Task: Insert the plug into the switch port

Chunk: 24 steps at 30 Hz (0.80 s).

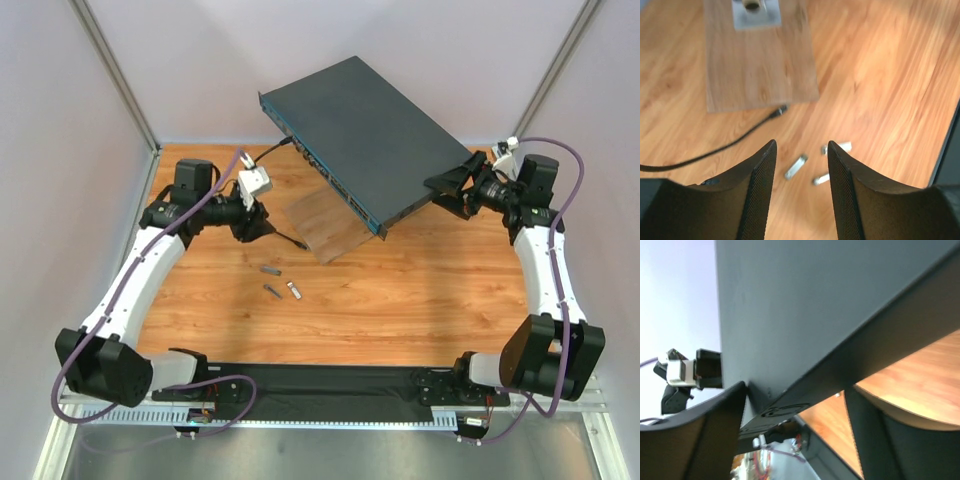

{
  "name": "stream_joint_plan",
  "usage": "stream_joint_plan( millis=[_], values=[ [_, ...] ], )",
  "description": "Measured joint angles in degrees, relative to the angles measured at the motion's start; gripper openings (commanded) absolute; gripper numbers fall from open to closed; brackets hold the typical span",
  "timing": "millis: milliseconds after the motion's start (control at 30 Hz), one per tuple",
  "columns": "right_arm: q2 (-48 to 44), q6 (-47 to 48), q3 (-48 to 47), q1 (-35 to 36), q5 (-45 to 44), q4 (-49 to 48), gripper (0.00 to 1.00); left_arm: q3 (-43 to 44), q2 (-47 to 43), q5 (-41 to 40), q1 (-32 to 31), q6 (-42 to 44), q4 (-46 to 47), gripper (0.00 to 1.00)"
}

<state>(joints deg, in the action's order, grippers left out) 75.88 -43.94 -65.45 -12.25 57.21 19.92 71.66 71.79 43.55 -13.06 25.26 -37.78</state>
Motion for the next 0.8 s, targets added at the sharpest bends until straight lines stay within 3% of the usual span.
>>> stream_joint_plan(
  millis=[67,100,333,800],
  values=[
    [0.0,2.7,-0.5,0.0,-2.8,1.1,0.99,-2.5,1.2,-0.8,0.0,6.1,-2.6,0.53],
    [0.0,3.6,-0.6,0.0,-3.6,1.6,1.00,-4.5,2.2,-1.4,0.0,9.7,-3.9,0.53],
    [-3.1,9.2,-1.4,0.0,-8.2,6.4,1.00,-8.5,9.6,-5.3,-1.0,24.7,-7.1,0.51],
    [-16.2,22.2,-2.1,-0.3,-14.1,21.7,1.00,-8.9,24.9,-14.5,-2.7,41.0,-0.4,0.50]
  ],
)
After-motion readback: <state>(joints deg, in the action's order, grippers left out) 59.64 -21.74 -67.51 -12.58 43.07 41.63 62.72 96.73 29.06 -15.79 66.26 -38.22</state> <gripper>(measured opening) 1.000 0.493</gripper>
